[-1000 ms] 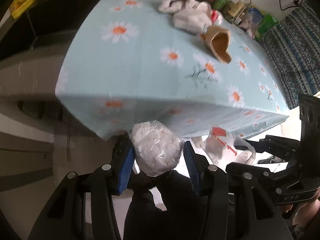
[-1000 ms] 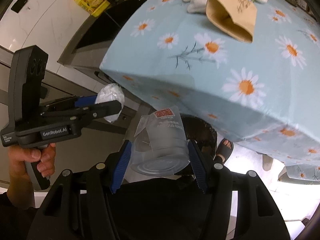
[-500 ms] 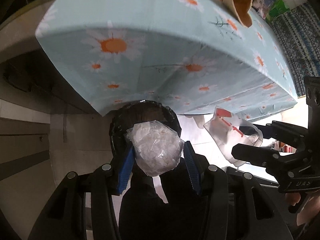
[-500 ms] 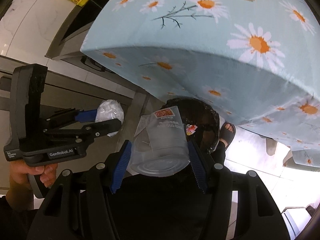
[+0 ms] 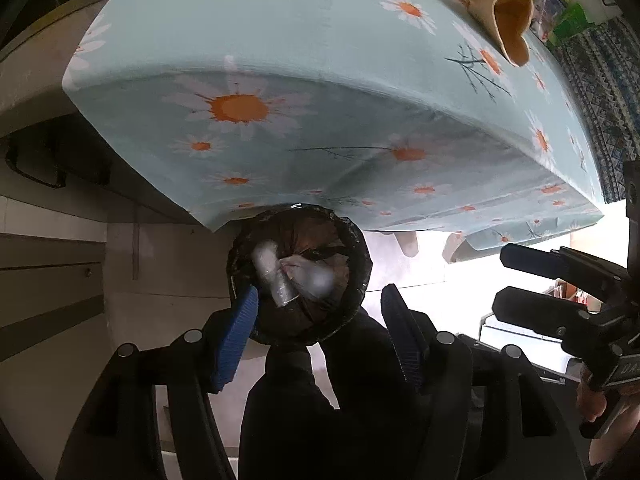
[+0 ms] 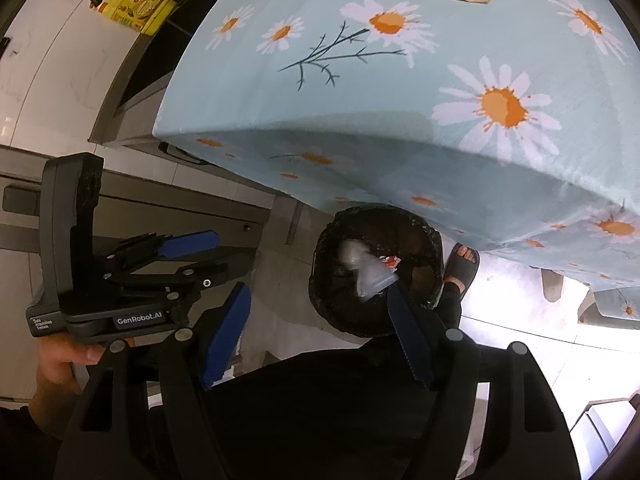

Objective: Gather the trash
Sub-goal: 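Lower both items over the black bin and open both grippers, then raise both tools back up toward the table, then grasp the tan paper cup with the right gripper while the left approaches the grey cloths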

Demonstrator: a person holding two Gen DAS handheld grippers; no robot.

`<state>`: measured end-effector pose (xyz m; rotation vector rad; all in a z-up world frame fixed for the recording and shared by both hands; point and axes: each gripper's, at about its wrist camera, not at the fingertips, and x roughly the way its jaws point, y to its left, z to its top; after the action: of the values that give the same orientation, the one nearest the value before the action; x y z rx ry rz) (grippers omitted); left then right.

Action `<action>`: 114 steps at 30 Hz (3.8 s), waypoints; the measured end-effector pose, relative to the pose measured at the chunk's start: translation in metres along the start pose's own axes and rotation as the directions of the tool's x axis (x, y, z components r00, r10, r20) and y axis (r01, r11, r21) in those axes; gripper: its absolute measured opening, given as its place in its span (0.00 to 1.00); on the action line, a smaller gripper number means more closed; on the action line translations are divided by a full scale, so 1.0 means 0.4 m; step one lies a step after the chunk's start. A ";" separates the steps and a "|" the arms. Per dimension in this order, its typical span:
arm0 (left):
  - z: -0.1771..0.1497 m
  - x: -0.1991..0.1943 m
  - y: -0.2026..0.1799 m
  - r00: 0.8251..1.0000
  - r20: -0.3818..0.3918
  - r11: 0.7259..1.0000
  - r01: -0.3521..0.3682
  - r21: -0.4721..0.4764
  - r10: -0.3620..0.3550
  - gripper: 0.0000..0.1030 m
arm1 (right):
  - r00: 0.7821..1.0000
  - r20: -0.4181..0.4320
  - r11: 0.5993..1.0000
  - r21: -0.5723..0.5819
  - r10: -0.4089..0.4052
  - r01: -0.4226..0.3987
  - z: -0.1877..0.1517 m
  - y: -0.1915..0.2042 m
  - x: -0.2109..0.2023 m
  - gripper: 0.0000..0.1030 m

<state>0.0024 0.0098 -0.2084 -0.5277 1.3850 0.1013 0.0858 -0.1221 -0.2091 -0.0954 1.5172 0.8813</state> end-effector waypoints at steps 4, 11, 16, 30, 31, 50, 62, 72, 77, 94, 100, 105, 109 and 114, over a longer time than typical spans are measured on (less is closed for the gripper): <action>0.001 -0.005 0.003 1.000 0.000 1.000 -0.001 -0.002 0.001 0.60 | 1.000 0.005 1.000 0.006 -0.005 0.005 -0.003 0.000 -0.011 0.69; -0.002 -0.015 -0.001 1.000 0.009 1.000 0.006 0.005 -0.006 0.60 | 1.000 0.018 1.000 0.010 -0.016 0.015 -0.010 0.007 -0.020 0.69; -0.003 -0.038 -0.012 1.000 0.025 1.000 0.013 0.024 -0.014 0.60 | 0.999 0.039 1.000 0.006 -0.023 0.022 -0.012 0.015 -0.038 0.69; 0.009 -0.137 -0.064 0.994 0.106 0.994 0.011 0.108 -0.023 0.60 | 0.988 0.148 0.999 0.018 -0.048 0.046 -0.014 0.018 -0.142 0.69; 0.011 -0.143 -0.067 0.994 0.110 0.994 0.010 0.113 -0.023 0.60 | 0.987 0.156 0.999 0.018 -0.050 0.048 -0.012 0.017 -0.150 0.69; 0.119 -0.249 -0.123 0.973 0.229 0.991 -0.007 0.137 -0.025 0.60 | 0.951 0.297 0.997 0.034 -0.079 0.072 0.118 -0.040 -0.306 0.71; 0.207 -0.262 -0.142 0.967 0.255 0.995 -0.023 0.092 -0.001 0.69 | 0.954 0.296 0.999 0.043 -0.041 0.030 0.270 -0.109 -0.320 0.77; 0.272 -0.260 -0.161 0.968 0.249 0.998 -0.045 0.054 0.031 0.69 | 0.970 0.242 0.998 0.061 -0.004 -0.011 0.398 -0.179 -0.266 0.77; 0.295 -0.253 -0.164 0.970 0.240 0.998 -0.057 0.033 0.047 0.69 | 0.979 0.199 0.994 0.084 0.050 -0.068 0.443 -0.205 -0.227 0.77; 0.335 -0.236 -0.176 0.971 0.231 0.998 -0.063 0.013 0.058 0.69 | 0.988 0.125 0.982 0.155 0.089 -0.108 0.497 -0.242 -0.174 0.50; 0.347 -0.229 -0.187 0.973 0.225 0.997 -0.064 0.032 0.056 0.69 | 0.984 0.151 0.984 0.139 0.092 -0.114 0.477 -0.240 -0.200 0.48; 0.362 -0.223 -0.201 0.974 0.222 0.996 -0.065 0.059 0.050 0.69 | 0.977 0.187 0.983 0.135 0.099 -0.125 0.451 -0.247 -0.241 0.48; 0.386 -0.223 -0.224 0.973 0.228 0.994 -0.063 0.093 0.040 0.69 | 0.973 0.210 0.982 0.138 0.098 -0.129 0.423 -0.262 -0.272 0.48; 0.428 -0.206 -0.248 0.975 0.221 0.989 -0.069 0.132 0.038 0.69 | 0.973 0.219 0.980 0.162 0.080 -0.117 0.385 -0.290 -0.291 0.48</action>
<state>0.1779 0.0125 -0.0856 -0.3518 1.1823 0.1028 0.2965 -0.1666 -0.1426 0.1977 1.4008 0.8071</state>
